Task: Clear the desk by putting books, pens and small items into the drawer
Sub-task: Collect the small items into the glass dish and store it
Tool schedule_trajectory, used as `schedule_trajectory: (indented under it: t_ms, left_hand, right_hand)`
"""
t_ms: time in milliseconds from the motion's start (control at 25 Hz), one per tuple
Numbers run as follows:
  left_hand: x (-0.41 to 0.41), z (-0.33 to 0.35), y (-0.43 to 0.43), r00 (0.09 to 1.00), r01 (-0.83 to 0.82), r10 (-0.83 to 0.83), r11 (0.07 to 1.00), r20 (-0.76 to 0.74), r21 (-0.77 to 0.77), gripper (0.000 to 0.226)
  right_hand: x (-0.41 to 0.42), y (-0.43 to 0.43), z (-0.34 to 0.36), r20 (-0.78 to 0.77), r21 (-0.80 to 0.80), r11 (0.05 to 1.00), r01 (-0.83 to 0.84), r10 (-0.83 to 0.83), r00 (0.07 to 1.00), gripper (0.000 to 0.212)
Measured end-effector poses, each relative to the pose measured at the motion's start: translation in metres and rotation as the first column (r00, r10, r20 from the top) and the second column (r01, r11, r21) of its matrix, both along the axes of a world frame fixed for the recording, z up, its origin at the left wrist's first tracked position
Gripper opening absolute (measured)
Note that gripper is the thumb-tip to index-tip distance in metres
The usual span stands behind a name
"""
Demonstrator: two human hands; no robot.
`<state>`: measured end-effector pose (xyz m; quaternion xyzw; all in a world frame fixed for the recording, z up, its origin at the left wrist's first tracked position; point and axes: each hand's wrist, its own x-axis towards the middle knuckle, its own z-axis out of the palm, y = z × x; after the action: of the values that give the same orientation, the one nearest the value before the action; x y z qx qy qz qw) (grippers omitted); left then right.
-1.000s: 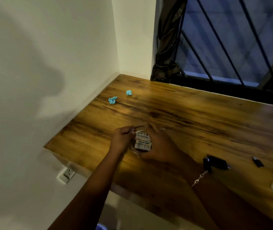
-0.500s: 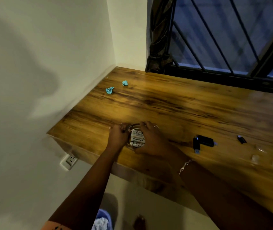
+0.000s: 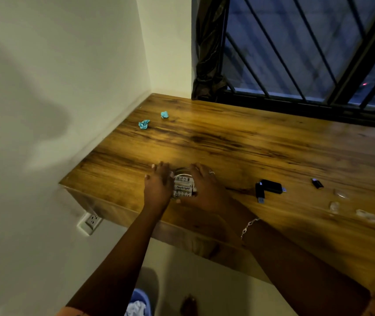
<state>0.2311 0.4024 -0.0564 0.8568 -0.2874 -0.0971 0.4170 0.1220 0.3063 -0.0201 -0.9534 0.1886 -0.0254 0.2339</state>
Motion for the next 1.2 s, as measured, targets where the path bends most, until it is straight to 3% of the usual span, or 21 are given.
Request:
schedule_trajectory:
  t_ms: [80, 160, 320, 400, 560, 640, 720, 840, 960, 1040, 1080, 1120, 1200]
  left_hand:
    - [-0.016, 0.004, 0.004, 0.989, -0.032, 0.032, 0.999, 0.145, -0.005, 0.042]
    - [-0.037, 0.011, 0.01, 0.975, -0.031, 0.054, 0.993, 0.214, -0.11, 0.046]
    - [-0.074, 0.013, 0.016, 0.978, -0.016, 0.065, 0.97, 0.196, -0.241, 0.054]
    - [-0.097, 0.012, 0.017, 0.977, -0.013, 0.087, 0.935, 0.194, -0.355, 0.055]
    - [-0.138, 0.004, 0.015, 0.978, 0.032, 0.074, 0.869, 0.193, -0.494, 0.033]
    - [-0.153, -0.001, 0.015, 1.0, 0.012, -0.003, 0.855, 0.019, -0.519, 0.015]
    - [-0.165, -0.012, 0.019, 0.966, -0.09, -0.056, 0.843, -0.252, -0.53, 0.016]
    - [-0.169, -0.039, 0.033, 0.842, -0.216, -0.07, 0.865, -0.535, -0.453, 0.024]
    - [-0.153, -0.07, 0.045, 0.674, -0.33, 0.012, 0.899, -0.739, -0.286, 0.026]
    - [-0.132, -0.086, 0.055, 0.432, -0.468, 0.093, 0.873, -0.897, -0.135, 0.024]
    - [-0.121, -0.094, 0.059, 0.326, -0.52, 0.09, 0.849, -0.941, -0.099, 0.025]
    - [-0.108, -0.1, 0.062, 0.257, -0.56, 0.073, 0.824, -0.964, -0.087, 0.029]
    - [-0.086, -0.106, 0.066, 0.175, -0.618, 0.068, 0.784, -0.982, -0.056, 0.049]
  right_hand:
    - [-0.012, 0.0, -0.001, 0.105, -0.041, 0.999, 0.035, -0.03, 0.994, 0.084]
    - [-0.025, 0.0, -0.005, 0.23, -0.035, 0.994, 0.107, -0.096, 0.968, 0.071]
    - [-0.047, 0.004, -0.017, 0.477, 0.247, 0.921, 0.3, -0.385, 0.79, 0.04]
    - [-0.057, 0.011, -0.025, 0.538, 0.403, 0.86, 0.313, -0.499, 0.679, 0.028]
    - [-0.075, 0.035, -0.038, 0.553, 0.574, 0.779, 0.252, -0.596, 0.582, 0.032]
    - [-0.085, 0.046, -0.044, 0.539, 0.609, 0.759, 0.231, -0.61, 0.582, 0.042]
    - [-0.096, 0.058, -0.051, 0.505, 0.618, 0.735, 0.277, -0.642, 0.577, 0.042]
    - [-0.104, 0.08, -0.062, 0.452, 0.559, 0.746, 0.361, -0.639, 0.622, 0.033]
    - [-0.102, 0.093, -0.068, 0.375, 0.655, 0.678, 0.333, -0.675, 0.636, 0.018]
    - [-0.1, 0.101, -0.075, 0.305, 0.755, 0.577, 0.312, -0.73, 0.612, 0.018]
    - [-0.102, 0.105, -0.081, 0.235, 0.822, 0.477, 0.312, -0.782, 0.577, 0.024]
    - [-0.106, 0.105, -0.088, 0.118, 0.884, 0.33, 0.331, -0.843, 0.525, 0.026]
    - [-0.117, 0.099, -0.108, -0.206, 0.944, -0.064, 0.324, -0.88, 0.427, 0.02]
